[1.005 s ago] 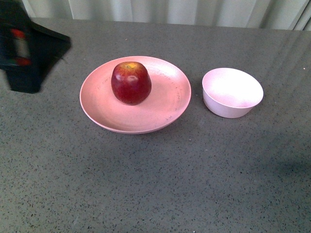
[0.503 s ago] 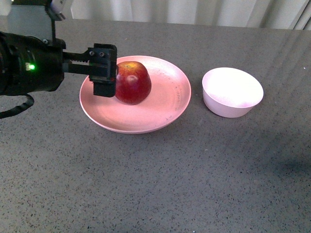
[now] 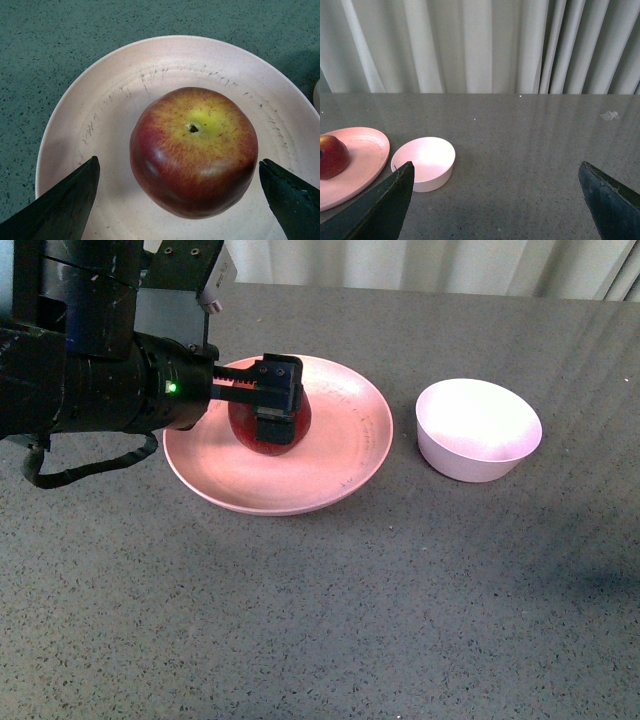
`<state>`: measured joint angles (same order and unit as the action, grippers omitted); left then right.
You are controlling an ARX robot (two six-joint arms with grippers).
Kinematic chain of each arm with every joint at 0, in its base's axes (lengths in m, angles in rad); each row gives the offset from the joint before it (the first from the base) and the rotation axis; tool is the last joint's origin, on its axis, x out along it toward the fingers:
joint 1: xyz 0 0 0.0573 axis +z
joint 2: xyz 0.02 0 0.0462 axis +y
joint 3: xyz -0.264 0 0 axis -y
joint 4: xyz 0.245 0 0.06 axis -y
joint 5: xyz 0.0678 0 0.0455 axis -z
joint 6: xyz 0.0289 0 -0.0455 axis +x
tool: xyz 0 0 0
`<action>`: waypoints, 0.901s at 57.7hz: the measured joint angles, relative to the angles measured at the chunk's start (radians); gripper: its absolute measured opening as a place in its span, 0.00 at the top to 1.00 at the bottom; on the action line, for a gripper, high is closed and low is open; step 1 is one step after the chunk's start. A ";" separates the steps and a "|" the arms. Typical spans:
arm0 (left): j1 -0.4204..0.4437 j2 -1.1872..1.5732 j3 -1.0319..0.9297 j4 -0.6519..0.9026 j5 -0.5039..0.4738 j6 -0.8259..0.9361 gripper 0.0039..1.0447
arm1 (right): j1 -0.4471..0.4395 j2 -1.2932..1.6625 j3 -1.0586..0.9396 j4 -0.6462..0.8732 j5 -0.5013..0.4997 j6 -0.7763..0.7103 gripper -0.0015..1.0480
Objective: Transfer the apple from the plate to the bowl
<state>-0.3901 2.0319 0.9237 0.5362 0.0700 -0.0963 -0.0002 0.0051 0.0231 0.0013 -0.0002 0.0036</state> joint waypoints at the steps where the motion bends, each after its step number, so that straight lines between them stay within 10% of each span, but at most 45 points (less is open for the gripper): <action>1: -0.001 0.001 0.002 0.000 0.000 0.000 0.08 | 0.000 0.000 0.000 0.000 0.000 0.000 0.09; 52: -0.096 0.047 0.087 -0.029 -0.030 -0.017 0.24 | 0.000 0.000 0.000 0.000 0.000 0.000 0.09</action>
<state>-0.4862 2.0792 1.0111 0.5076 0.0402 -0.1135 -0.0002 0.0051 0.0231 0.0013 -0.0002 0.0036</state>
